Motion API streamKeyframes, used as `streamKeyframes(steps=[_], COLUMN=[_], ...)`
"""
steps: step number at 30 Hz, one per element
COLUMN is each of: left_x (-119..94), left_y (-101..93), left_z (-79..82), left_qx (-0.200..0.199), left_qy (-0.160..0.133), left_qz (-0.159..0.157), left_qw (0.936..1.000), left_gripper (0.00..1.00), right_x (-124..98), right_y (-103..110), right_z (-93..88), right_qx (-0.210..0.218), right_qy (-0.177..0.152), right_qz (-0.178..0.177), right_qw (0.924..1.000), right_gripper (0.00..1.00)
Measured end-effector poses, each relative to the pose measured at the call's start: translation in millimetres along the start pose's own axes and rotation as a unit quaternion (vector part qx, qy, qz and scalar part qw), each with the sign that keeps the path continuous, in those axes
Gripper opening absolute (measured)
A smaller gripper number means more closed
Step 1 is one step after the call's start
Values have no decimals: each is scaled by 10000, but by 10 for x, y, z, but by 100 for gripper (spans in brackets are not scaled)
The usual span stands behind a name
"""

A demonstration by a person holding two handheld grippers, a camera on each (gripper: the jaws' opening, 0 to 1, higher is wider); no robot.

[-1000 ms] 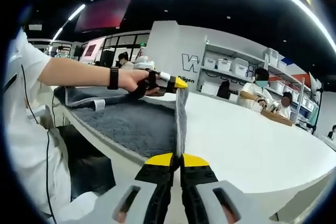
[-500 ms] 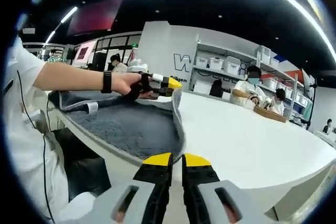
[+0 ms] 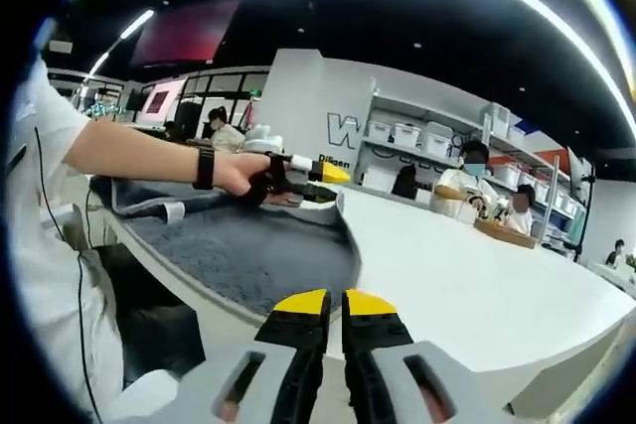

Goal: Open the folded towel by lifting each exposed corner and separating the folded layers until the towel lies flat within the target outline without major curled edges

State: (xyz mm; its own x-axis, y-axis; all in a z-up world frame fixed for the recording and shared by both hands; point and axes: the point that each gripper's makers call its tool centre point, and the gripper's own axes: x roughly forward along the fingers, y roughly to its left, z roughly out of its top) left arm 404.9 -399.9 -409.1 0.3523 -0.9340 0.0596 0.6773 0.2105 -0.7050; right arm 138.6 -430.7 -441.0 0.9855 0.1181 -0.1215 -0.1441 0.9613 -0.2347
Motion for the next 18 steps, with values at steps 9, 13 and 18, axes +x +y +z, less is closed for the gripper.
streamKeyframes(steps=[9, 13, 18], left_x=[95, 139, 162], left_y=[15, 23, 55], left_z=[-86, -123, -138], left_qx=[-14, -4, 7], left_qy=[71, 157, 208], left_qz=[40, 46, 91], left_qw=[10000, 9999, 9997], left_gripper=[32, 32, 33], right_x=[131, 190, 172], right_y=[293, 355, 258], right_z=[82, 52, -28], right_qx=[-196, -263, -173], right_qy=[-101, -23, 95], right_qz=[521, 613, 494], right_qw=[9984, 9978, 9986], right_gripper=[0, 0, 0])
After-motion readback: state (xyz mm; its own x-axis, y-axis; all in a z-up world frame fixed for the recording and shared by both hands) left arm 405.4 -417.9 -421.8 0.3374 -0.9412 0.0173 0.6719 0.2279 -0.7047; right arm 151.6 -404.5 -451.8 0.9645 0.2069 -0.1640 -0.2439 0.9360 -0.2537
